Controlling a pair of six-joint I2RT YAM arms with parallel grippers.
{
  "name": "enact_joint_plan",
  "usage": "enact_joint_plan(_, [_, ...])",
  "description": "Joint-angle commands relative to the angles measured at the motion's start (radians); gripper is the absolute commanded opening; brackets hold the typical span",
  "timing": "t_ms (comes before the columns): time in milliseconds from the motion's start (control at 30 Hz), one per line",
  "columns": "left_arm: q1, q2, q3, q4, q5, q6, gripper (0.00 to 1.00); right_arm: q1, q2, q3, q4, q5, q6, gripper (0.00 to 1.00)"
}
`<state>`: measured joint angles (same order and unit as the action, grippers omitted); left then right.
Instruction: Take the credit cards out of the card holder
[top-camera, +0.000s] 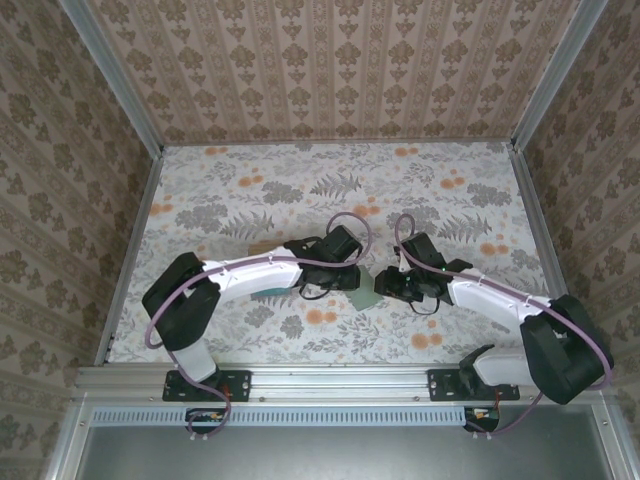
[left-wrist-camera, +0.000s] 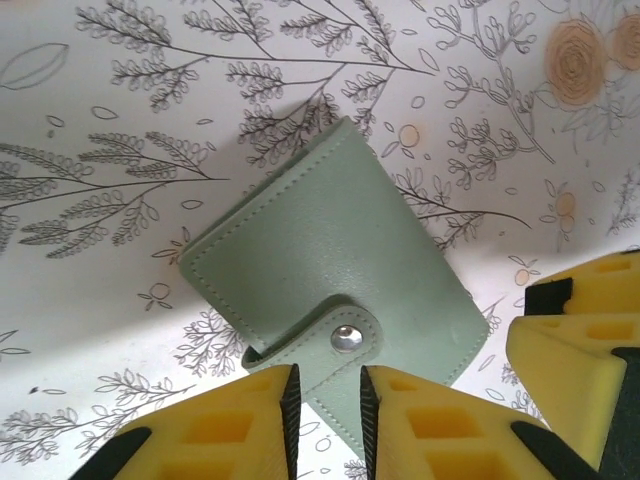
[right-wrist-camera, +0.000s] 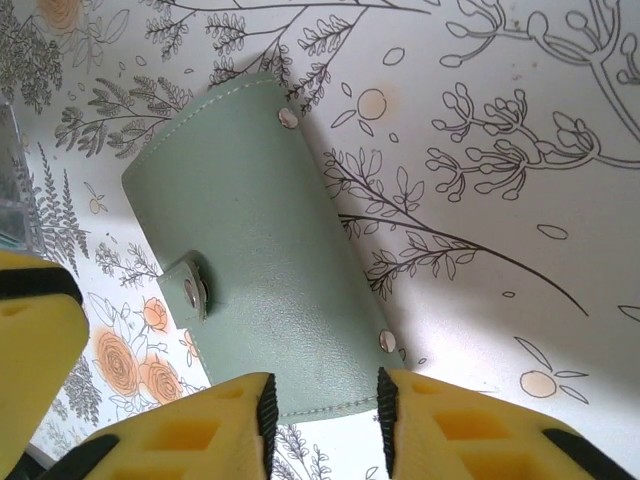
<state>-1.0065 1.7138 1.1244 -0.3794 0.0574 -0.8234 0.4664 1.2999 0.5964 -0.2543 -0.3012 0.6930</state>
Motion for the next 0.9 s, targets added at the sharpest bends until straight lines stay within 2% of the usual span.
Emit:
enact_joint_plan(0, [0.0, -0.005, 0.043, -0.06, -0.047, -0.022, 0.25, -0.017, 0.053, 0.009, 0.013, -0.031, -0.038, 0.34])
enact_joint_plan(133, [0.0, -0.025, 0.027, -0.067, -0.053, -0.03, 0.25, -0.04, 0.082, 0.013, 0.027, 0.017, -0.05, 0.34])
enact_joint_plan(233, [-0.004, -0.04, 0.014, -0.074, -0.057, -0.038, 0.25, -0.043, 0.105, 0.004, 0.059, -0.025, -0.061, 0.32])
enact_joint_plan(300, [-0.004, -0.05, 0.006, -0.075, -0.063, -0.041, 0.26, -0.041, 0.129, -0.013, 0.098, -0.088, -0.051, 0.22])
enact_joint_plan(400, [-0.004, -0.065, -0.007, -0.08, -0.068, -0.045, 0.3, -0.017, 0.125, -0.043, 0.13, -0.123, -0.024, 0.16])
enact_joint_plan(700, [-0.024, -0.049, -0.006, -0.088, -0.08, -0.042, 0.31, 0.061, 0.013, -0.099, 0.109, -0.09, 0.024, 0.15])
enact_joint_plan(867, [-0.046, 0.028, 0.075, -0.129, -0.08, 0.005, 0.32, 0.049, -0.1, -0.101, -0.003, 0.042, 0.021, 0.18])
